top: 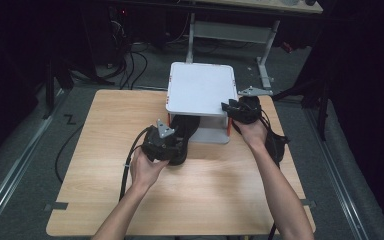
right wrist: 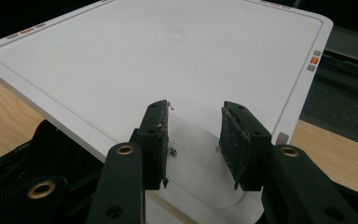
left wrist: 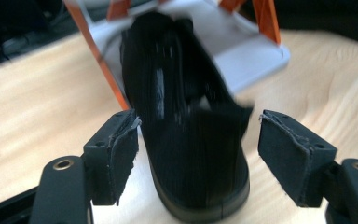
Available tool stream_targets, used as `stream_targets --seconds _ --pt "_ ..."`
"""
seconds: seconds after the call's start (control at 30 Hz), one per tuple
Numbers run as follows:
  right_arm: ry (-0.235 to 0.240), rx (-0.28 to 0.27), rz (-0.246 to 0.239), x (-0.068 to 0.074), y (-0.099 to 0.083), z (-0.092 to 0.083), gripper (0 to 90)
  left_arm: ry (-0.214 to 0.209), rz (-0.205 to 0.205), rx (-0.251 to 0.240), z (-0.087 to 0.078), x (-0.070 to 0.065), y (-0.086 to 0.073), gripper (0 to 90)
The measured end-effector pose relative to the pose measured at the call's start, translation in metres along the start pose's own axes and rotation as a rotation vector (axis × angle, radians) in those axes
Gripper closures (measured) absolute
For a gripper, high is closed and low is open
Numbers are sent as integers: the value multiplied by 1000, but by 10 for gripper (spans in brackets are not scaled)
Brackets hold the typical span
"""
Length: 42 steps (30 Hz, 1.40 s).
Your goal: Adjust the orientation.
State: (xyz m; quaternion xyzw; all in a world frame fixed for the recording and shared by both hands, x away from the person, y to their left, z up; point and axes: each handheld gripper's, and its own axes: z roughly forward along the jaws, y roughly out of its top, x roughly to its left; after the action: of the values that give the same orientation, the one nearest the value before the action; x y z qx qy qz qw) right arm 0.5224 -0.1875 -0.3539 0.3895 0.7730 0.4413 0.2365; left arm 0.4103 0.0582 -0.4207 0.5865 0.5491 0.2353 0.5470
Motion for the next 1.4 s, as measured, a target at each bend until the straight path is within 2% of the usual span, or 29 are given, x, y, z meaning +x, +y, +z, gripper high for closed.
stream_targets --seconds 0.13,0.2,0.23,0.27,0.3,0.33,0.4,0.57,0.77,0.93,0.97,1.1,1.2,1.4 --pt "-2 -1 -2 0 0 0 620 11 15 51 4 3 -17 337" --pt "-2 -1 -2 0 0 0 619 8 17 61 6 4 -20 361" --pt "-3 0 0 0 0 0 619 0 21 84 9 3 -24 424" --pt "-2 0 -3 0 0 0 619 9 33 76 11 1 -26 433" --pt "-2 0 -2 0 0 0 619 5 38 73 12 0 -26 466" --pt "-2 0 -1 0 0 0 619 -5 21 75 13 0 -25 483" --pt "-2 0 -1 0 0 0 619 -6 13 77 14 -1 -25 519" --pt "-3 0 1 0 0 0 620 -7 35 96 22 -9 -23 568" --pt "-2 0 3 0 0 0 620 -12 28 82 34 -17 -18 664" --pt "-2 0 3 0 0 0 620 -5 28 89 41 -19 -16 697" --pt "-4 -1 2 0 0 0 620 -8 15 77 42 -19 -14 700" --pt "-3 -3 2 0 0 1 619 11 9 56 45 -15 -9 710" --pt "-1 -5 6 0 0 1 620 12 -15 40 48 -15 -4 719" --pt "2 -4 5 -1 0 1 620 27 -22 -3 56 -18 6 728"
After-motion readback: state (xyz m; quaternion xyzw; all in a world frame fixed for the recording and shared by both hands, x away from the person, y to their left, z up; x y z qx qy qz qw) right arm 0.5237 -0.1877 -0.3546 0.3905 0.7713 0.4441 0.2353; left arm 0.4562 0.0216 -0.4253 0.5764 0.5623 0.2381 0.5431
